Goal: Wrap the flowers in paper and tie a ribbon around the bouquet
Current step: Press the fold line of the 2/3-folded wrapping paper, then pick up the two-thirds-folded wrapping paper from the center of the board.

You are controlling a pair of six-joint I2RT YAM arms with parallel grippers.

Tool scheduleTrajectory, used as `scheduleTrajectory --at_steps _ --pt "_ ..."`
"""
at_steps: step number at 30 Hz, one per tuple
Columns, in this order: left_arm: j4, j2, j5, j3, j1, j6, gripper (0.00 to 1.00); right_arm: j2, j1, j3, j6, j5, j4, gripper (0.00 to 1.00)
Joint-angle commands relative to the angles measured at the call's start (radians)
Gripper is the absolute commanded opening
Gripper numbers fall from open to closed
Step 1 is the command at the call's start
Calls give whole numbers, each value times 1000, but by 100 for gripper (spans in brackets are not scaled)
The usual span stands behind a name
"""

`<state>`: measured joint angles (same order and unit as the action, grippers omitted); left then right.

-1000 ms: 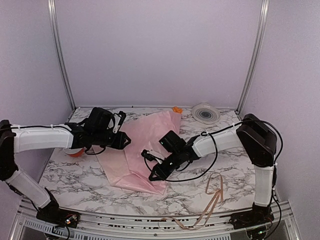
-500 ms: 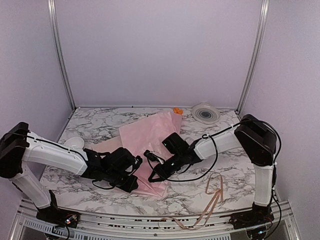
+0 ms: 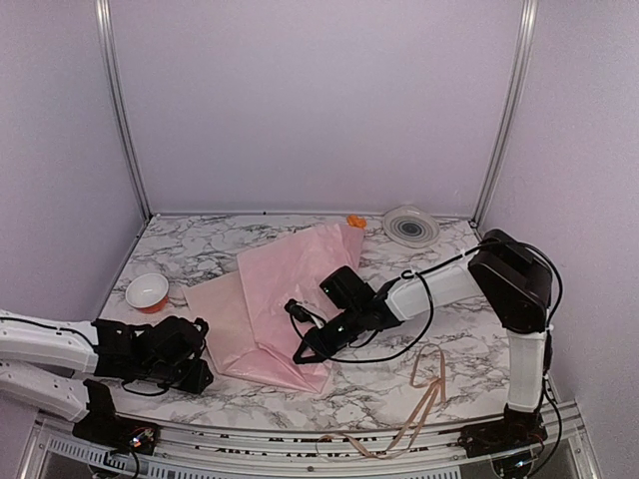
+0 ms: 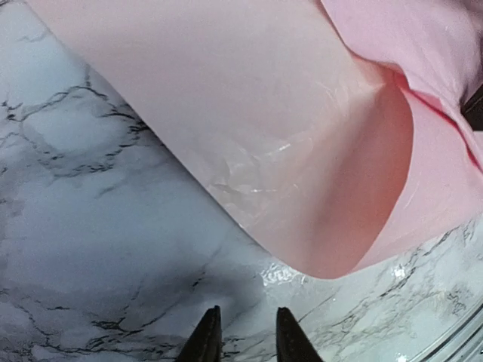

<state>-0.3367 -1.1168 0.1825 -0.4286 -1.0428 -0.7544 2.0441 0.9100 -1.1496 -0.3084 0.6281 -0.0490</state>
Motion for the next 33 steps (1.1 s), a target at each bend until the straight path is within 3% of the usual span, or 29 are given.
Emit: scheduleTrajectory --at_steps 1,5,10,21,24,28,31,33 --pt "-101 213 93 11 27 -83 38 77 25 13 -31 -181 -125 0" --pt "-86 291 104 -28 97 -88 54 68 30 12 -27 -192 -138 0" --pt "94 183 -49 21 192 -128 66 51 32 3 -23 -220 -157 0" --pt "388 -135 -91 30 303 -232 69 -20 34 36 -15 -205 -158 0" --pt "572 -214 -176 60 313 -277 63 -22 33 45 -8 -196 -153 0" --pt "595 -277 -244 15 310 -243 47 -33 34 54 -5 -195 -153 0" --pt "593 -255 -246 -4 311 -217 17 -33 34 55 -21 -156 -122 0" --pt "590 -207 -217 3 310 -229 2 -29 33 44 -30 -142 -120 0"
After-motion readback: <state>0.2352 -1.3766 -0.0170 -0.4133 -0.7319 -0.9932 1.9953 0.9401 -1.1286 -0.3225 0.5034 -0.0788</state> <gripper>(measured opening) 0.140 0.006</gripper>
